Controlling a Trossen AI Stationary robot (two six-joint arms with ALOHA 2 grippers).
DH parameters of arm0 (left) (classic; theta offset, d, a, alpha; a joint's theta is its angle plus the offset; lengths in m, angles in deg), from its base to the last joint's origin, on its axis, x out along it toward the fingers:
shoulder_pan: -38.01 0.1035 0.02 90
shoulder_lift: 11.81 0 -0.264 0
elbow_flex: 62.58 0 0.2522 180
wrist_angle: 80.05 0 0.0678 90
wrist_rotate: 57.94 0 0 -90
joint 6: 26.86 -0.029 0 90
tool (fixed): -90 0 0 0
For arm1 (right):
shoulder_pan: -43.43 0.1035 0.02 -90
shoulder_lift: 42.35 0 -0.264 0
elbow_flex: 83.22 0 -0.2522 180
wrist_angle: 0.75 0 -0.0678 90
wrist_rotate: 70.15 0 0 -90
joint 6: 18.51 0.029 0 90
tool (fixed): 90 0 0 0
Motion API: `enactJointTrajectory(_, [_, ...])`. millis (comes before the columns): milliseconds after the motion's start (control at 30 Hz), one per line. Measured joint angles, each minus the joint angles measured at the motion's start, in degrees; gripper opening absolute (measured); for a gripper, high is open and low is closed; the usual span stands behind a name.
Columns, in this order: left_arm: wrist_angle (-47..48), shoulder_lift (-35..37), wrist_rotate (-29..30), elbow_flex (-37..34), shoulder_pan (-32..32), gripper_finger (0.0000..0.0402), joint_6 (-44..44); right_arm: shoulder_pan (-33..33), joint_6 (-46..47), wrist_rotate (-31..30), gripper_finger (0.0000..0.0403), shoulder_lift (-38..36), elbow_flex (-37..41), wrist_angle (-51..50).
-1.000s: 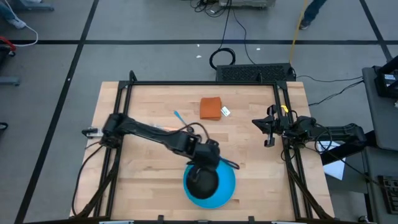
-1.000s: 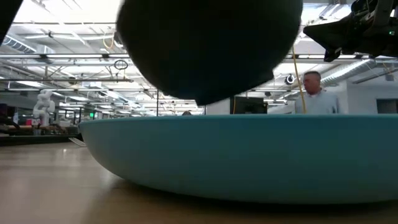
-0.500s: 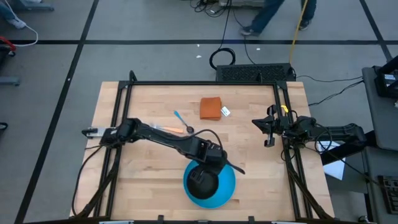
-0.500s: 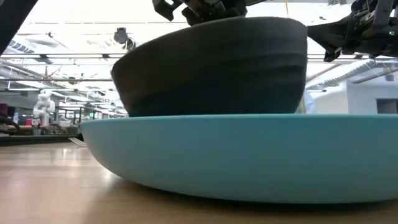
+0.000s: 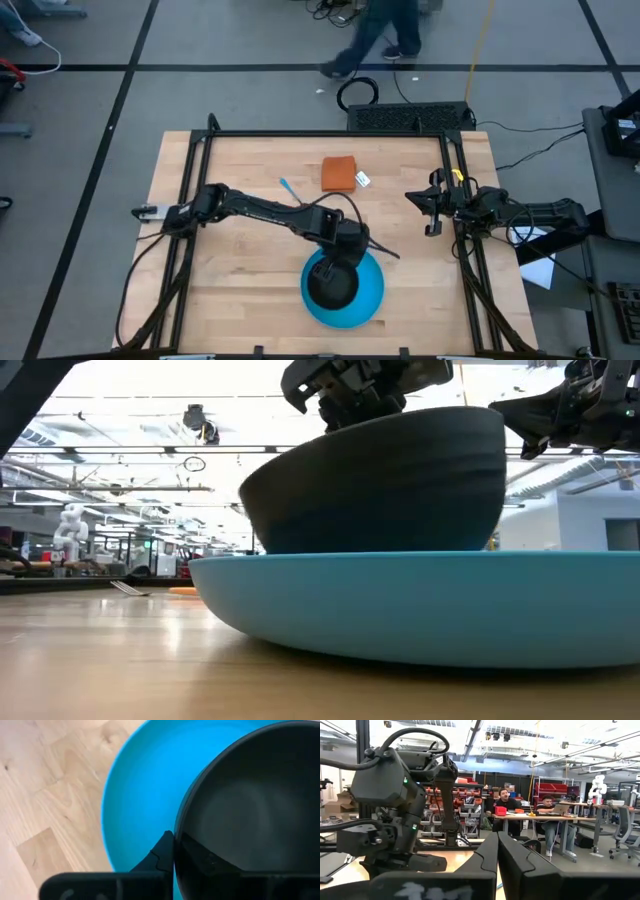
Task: Set table place
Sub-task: Put the black bowl on top of the blue plate, then put the orange fork on the left side of the blue plate
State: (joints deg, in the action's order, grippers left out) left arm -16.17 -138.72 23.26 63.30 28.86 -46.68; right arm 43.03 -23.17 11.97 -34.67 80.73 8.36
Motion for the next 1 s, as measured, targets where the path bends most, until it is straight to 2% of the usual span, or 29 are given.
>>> enactJointTrajectory(133, [-1.9,0.0,0.9,-1.3,0.5,0.0025,0.5,0.0,0.0,0.0,0.0,0.0,0.0,0.0])
enactJointTrajectory(400, [-3.6,0.0,0.9,-2.7,0.5,0.0015,0.8,0.0,-0.1,0.0,0.0,0.0,0.0,0.0])
enactJointTrajectory(700, [-3.7,0.0,0.9,-2.8,0.5,0.0082,0.9,0.0,0.1,0.0,0.0,0.0,0.0,0.0])
enactJointTrajectory(1000, [-5.3,0.0,0.9,-2.8,0.4,0.0117,1.0,0.0,0.1,0.0,0.0,0.0,0.0,0.0])
